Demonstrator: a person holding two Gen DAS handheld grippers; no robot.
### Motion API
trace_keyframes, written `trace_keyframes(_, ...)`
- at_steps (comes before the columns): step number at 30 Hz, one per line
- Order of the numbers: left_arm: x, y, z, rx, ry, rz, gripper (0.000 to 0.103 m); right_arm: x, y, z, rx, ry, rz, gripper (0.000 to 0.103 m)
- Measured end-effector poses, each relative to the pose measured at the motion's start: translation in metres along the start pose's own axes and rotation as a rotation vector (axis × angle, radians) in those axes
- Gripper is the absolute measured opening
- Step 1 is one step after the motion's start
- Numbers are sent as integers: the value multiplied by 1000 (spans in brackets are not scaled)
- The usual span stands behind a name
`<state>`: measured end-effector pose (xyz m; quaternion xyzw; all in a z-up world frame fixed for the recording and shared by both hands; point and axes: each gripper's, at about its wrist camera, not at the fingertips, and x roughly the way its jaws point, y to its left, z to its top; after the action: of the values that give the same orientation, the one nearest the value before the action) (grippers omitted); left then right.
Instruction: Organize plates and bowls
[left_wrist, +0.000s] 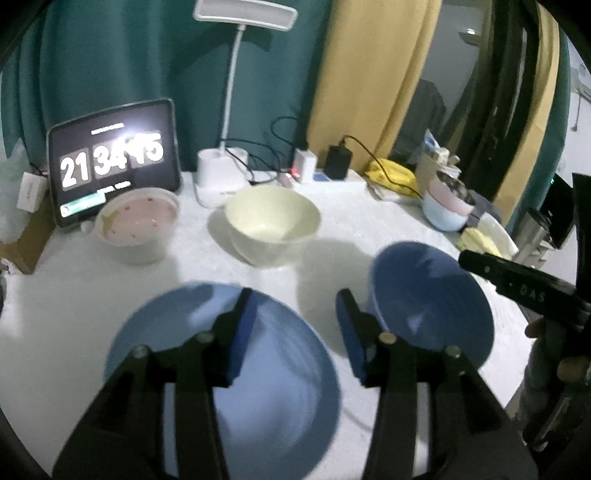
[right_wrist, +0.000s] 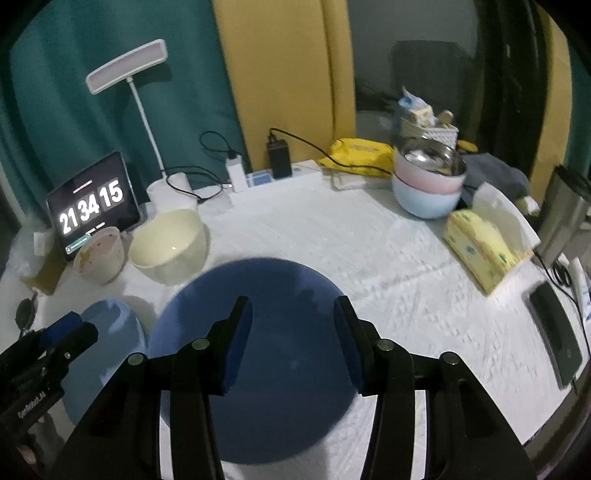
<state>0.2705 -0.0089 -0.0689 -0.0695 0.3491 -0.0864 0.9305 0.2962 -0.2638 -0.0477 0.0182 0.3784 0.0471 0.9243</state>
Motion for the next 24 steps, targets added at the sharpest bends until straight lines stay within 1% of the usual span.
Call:
trace_keyframes(7, 5, 24, 17, -7, -10, 16, 47, 9, 33, 17, -58, -12, 21, 48)
trace_keyframes(14, 12, 34, 31, 15, -16, 22, 47, 25, 60, 30, -90, -1, 43, 48)
trace_keyframes(18, 20, 39, 36, 12, 1, 19, 47, 33, 72, 35, -105, 7, 52, 48)
trace_keyframes(24, 34, 44, 50, 0, 33, 2, 47, 50, 81, 45, -115, 60, 60, 48)
